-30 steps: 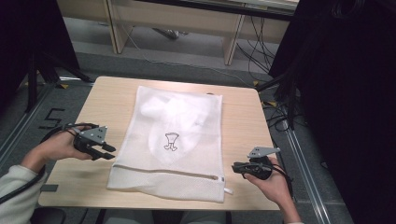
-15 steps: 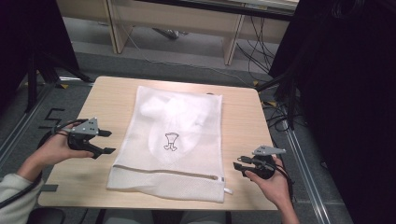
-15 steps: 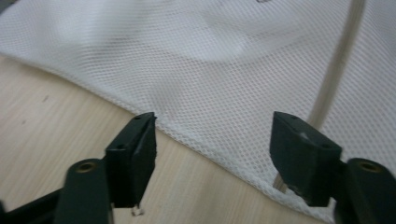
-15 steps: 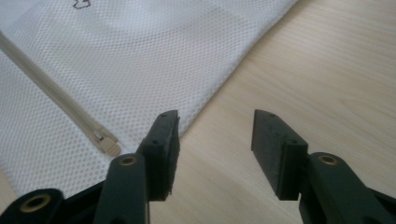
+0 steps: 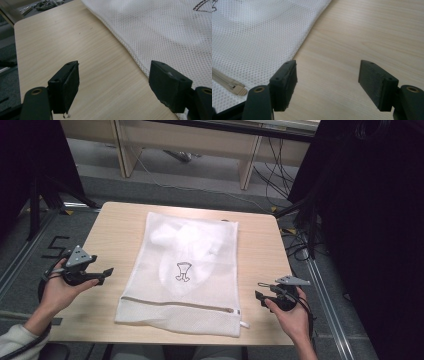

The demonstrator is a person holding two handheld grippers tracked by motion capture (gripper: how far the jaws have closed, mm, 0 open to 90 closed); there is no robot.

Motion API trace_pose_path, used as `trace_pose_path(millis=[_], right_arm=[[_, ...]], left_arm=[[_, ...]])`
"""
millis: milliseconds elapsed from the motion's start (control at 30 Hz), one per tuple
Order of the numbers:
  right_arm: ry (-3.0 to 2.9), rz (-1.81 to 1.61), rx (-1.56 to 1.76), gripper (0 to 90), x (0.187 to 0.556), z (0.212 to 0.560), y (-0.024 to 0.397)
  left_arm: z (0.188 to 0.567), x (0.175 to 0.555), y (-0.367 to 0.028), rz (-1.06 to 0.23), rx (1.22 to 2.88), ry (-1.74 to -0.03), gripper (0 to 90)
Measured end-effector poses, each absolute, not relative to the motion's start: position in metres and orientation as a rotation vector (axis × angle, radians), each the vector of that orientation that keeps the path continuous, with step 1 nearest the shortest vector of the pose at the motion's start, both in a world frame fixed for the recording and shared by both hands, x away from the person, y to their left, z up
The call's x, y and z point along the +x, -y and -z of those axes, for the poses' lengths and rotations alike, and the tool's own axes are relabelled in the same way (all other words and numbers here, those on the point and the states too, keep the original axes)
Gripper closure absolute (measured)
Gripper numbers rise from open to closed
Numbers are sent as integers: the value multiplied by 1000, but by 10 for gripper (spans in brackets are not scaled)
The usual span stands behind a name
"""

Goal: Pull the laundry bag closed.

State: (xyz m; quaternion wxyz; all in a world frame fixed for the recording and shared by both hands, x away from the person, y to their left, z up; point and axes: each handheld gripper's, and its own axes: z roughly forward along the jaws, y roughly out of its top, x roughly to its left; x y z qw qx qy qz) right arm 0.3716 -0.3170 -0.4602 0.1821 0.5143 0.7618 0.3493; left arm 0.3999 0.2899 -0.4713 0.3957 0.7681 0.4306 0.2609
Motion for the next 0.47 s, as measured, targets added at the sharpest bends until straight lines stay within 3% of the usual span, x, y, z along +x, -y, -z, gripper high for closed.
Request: trace_pose_path(millis=[467], right_arm=[[-2093, -985, 1498, 299, 371, 459, 319]], left_arm=[[473, 395, -289, -703, 1946, -1147, 245]])
